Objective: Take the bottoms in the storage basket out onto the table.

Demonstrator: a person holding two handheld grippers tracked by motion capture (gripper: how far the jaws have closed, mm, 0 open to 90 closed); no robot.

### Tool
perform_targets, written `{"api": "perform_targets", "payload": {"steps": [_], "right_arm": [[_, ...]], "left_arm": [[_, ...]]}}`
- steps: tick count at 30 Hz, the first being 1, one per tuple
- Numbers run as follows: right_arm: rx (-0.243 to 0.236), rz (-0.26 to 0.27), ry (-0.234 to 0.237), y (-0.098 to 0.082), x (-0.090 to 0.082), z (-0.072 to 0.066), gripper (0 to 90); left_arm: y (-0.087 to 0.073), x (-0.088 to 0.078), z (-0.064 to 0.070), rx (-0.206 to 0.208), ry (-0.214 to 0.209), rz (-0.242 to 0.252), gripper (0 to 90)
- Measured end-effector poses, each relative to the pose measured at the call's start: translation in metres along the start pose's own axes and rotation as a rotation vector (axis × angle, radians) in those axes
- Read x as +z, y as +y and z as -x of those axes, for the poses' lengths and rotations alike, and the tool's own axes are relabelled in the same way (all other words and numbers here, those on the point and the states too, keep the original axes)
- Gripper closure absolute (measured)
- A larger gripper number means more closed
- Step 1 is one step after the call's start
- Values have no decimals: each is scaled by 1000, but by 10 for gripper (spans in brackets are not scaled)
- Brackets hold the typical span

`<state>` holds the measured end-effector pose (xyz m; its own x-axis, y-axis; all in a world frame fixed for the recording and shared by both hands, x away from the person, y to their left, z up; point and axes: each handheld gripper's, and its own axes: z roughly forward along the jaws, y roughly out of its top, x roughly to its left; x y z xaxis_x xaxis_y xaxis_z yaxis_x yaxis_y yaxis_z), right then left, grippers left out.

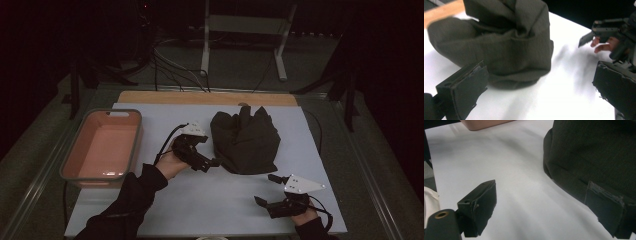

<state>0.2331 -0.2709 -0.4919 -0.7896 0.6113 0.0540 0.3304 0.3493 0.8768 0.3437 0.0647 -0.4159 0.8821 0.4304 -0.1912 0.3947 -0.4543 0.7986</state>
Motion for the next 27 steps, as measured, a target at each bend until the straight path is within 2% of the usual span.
{"api": "perform_targets", "payload": {"steps": [2, 3, 18, 23, 27], "right_arm": [[-1, -1, 0, 0, 0, 0, 105], [-2, -1, 0, 0, 0, 0, 105], [-6, -5, 0, 0, 1, -1, 105], [-5, -6, 2, 0, 1, -1, 105], [-6, -7, 2, 0, 1, -1, 105]], "left_arm": [[0, 0, 0, 0, 0, 0, 3], [-7, -1, 2, -6, -6, -2, 3], [-41, 0, 10, -12, -40, -35, 3], [-60, 5, 12, -24, -77, -52, 3], [-71, 7, 15, -10, -70, -73, 3]]}}
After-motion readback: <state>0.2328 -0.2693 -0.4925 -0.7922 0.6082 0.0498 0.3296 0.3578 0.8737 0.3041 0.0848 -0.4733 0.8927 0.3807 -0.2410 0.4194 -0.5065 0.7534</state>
